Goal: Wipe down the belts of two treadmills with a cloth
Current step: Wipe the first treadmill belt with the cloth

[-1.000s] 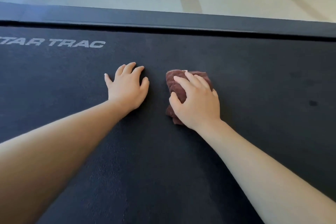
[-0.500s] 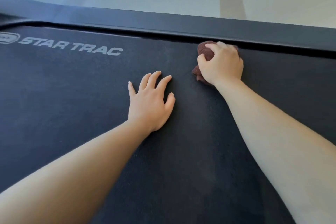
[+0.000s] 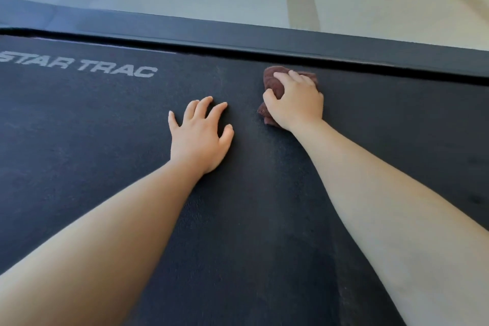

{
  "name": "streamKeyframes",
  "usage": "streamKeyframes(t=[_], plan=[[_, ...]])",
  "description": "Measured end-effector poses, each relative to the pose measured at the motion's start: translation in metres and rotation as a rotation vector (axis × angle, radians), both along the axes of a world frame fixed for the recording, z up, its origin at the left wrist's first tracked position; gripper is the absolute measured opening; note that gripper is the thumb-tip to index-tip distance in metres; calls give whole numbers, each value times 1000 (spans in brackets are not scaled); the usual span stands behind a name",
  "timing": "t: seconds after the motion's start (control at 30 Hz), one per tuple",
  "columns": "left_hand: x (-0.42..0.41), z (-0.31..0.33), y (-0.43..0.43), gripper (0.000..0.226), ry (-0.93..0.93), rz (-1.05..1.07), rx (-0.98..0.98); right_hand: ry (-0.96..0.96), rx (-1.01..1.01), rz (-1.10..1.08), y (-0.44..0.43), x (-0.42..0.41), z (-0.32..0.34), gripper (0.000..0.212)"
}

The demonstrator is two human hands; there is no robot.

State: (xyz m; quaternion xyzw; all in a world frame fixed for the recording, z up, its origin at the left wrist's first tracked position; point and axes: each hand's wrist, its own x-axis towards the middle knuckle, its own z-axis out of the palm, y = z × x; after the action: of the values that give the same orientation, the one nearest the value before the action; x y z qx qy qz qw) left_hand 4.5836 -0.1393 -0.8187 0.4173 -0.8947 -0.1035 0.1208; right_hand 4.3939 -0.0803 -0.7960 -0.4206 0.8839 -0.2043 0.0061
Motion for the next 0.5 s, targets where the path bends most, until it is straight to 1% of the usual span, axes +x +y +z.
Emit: streamKeyframes(t=[0.1, 0.27, 0.37, 0.5], plan=[[0, 1, 0, 52, -8, -19, 9, -16, 3, -32, 43, 29, 2, 50], [4, 4, 4, 50, 10, -44, 42, -29, 40, -15, 136, 97, 5, 51], [7, 6, 7, 48, 21, -59, 39, -21, 42, 53, 181, 122, 6, 52], [13, 9, 21, 51, -46, -114, 55, -25, 41, 176, 208, 118, 10, 52]])
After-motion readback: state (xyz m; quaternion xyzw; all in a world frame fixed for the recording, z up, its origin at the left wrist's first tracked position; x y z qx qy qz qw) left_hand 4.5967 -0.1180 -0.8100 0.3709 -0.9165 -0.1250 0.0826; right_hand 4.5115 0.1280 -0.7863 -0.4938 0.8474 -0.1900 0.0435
